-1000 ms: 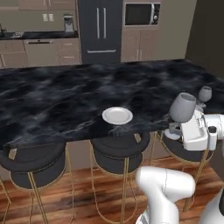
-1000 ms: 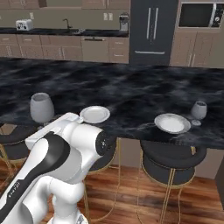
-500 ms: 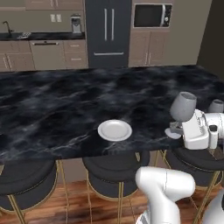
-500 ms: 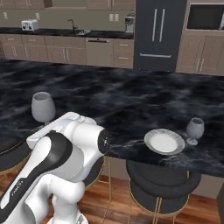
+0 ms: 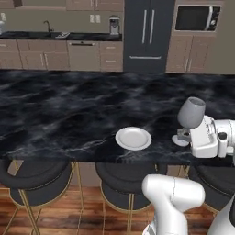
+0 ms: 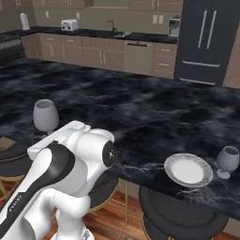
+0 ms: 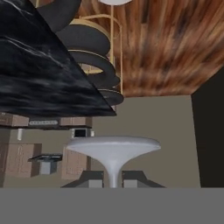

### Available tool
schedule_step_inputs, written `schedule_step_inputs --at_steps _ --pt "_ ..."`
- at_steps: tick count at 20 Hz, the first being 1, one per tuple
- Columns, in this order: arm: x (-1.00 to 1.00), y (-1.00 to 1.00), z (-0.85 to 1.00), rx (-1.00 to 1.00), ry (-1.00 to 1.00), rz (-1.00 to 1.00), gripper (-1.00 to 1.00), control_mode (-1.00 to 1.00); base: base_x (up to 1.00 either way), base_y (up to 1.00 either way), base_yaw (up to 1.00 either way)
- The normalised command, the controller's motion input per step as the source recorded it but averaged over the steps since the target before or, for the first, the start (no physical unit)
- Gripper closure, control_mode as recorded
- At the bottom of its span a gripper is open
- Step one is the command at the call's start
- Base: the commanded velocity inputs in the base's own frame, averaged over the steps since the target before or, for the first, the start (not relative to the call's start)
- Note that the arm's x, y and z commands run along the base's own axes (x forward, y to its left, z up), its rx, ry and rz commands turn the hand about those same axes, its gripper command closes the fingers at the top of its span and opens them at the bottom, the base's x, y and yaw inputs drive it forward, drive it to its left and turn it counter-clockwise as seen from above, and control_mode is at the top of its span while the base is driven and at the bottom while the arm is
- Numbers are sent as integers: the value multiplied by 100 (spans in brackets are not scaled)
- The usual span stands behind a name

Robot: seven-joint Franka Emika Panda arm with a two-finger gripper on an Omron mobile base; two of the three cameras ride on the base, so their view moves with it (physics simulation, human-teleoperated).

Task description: Retrieve the wine glasses from the counter and place one next to each plate.

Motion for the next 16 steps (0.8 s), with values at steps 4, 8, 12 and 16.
schedule_step_inputs --at_steps 4,8,12,16 --pt "0 0 0 0 0 0 100 100 24 -52 33" --pt "0 0 0 0 0 0 100 100 51 -54 26" --pt "32 -21 -4 0 1 7 100 -100 19 -12 5" --pt "47 -19 -6 -1 0 0 100 -100 0 0 0"
